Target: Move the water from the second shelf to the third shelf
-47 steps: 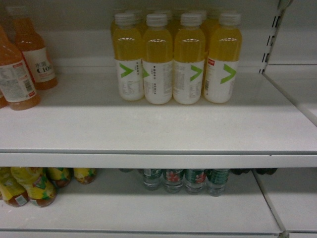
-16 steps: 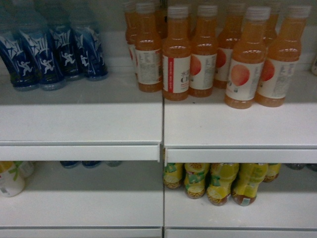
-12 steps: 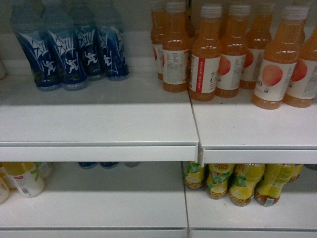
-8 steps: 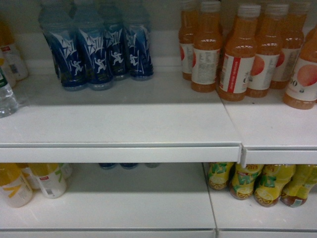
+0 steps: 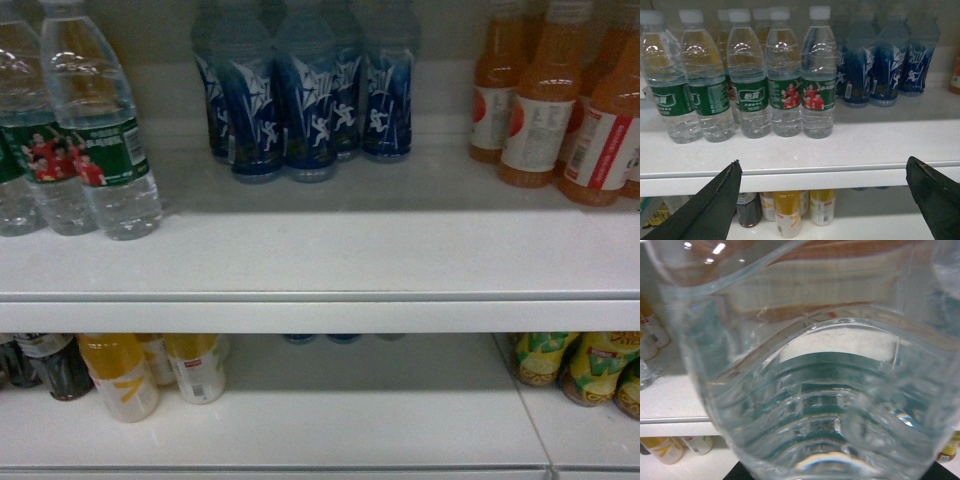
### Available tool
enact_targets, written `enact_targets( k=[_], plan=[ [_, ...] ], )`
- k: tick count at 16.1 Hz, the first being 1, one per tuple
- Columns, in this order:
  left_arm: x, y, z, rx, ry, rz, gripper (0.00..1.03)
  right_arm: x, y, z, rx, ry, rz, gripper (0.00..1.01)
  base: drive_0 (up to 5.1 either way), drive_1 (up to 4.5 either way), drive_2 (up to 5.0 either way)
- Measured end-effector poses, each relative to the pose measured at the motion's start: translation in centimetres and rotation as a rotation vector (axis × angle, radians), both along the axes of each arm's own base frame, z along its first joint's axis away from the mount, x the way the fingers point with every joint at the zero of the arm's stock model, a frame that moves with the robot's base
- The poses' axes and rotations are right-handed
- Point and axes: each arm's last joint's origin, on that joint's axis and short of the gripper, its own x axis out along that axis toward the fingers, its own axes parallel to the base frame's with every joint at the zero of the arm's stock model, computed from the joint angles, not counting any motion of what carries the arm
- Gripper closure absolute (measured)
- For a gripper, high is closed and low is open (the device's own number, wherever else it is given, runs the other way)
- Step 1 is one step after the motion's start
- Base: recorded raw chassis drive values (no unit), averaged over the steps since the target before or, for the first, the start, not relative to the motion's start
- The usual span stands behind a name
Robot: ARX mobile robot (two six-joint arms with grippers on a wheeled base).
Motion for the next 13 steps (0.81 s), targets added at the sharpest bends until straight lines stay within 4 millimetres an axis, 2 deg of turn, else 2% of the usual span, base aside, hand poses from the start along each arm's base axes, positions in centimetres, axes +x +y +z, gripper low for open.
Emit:
enact_targets(
  k=[13],
  plan=[
    [0.00,0.00,0.00,0.000,0.000,0.000,0.05,-0.01,0.00,0.00,0.000,0.000,0.000,0.62,-5.0,2.49,2.5]
  ],
)
